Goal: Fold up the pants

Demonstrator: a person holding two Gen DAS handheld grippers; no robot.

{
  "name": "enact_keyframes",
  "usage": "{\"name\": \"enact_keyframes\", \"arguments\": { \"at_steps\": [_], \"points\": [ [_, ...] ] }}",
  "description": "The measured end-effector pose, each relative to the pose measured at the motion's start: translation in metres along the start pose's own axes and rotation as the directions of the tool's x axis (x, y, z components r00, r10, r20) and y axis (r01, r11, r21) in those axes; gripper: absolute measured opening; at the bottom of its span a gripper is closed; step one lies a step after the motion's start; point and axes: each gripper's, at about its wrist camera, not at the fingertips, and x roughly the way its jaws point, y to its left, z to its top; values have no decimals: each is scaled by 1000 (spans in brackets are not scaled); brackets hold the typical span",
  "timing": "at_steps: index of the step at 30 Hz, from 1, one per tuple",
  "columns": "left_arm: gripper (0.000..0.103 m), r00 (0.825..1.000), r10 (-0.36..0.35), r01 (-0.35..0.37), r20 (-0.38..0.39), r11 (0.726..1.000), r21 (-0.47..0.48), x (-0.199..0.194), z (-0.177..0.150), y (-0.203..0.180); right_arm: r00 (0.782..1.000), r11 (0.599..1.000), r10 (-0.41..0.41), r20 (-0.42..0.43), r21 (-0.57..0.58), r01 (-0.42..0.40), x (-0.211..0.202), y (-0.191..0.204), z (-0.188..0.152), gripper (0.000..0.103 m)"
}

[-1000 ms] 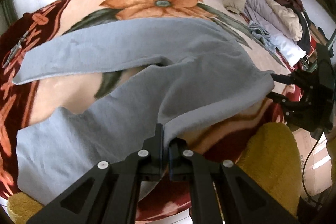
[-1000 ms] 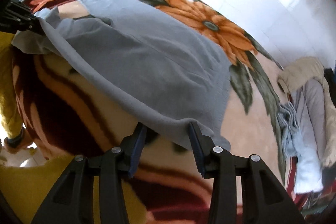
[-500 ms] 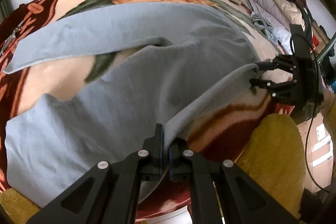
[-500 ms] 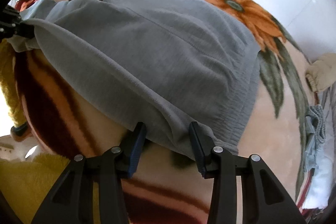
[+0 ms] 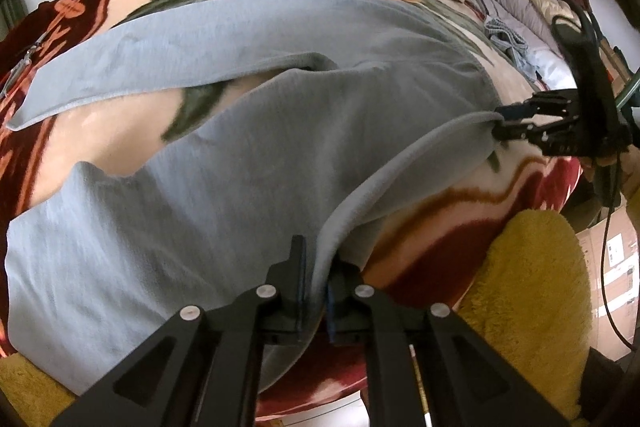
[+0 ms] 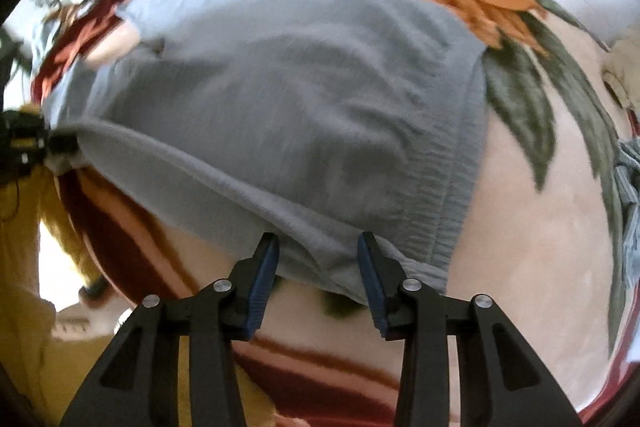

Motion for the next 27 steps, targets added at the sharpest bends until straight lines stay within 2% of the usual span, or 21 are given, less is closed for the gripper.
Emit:
{"name": "enact_keyframes", "arguments": {
  "at_steps": [5, 9, 12, 13, 14, 16, 18, 20, 22, 27],
  "points": [
    [9, 1000, -2, 2, 0, 1000, 1, 1, -1, 0, 996, 994, -92, -15, -54, 91, 12, 15, 3, 41],
    [9, 1000, -5, 5, -2, 1000, -1, 1, -2, -1, 991, 987, -128, -25, -96, 125, 27, 21, 4, 41],
    [10, 1000, -10, 10, -11, 1000, -2, 2, -3, -1, 992, 990, -124, -21, -67, 122, 24, 16, 0, 38],
    [10, 1000, -12, 12, -12, 1000, -4, 2, -5, -1, 992, 991, -126, -3, -51, 125, 19, 14, 0, 18],
    [11, 1000, -17, 17, -11, 1000, -7, 2, -6, -1, 990, 990, -137, 16, -36, 137, 13, 14, 1, 3],
    [15, 1000, -26, 26, -16, 1000, -9, 3, -7, -2, 985, 988, -155, 81, -1, 156, -5, 13, 0, 3],
    [23, 999, -28, 28, -20, 1000, -10, 5, -9, -1, 976, 986, -165, 140, 31, 162, -24, 14, 0, 3],
    [35, 999, -28, 28, -23, 1000, -10, 6, -12, -2, 963, 983, -182, 199, 60, 174, -45, 13, 3, 3],
    [40, 999, -23, 23, -24, 1000, 6, 7, -16, -5, 948, 982, -186, 257, 91, 168, -67, 12, 6, 3],
    [42, 996, 86, -87, 10, 990, 114, 6, -24, -19, 910, 973, -229, 345, 113, 202, -102, 20, 17, 3]
  ]
}}
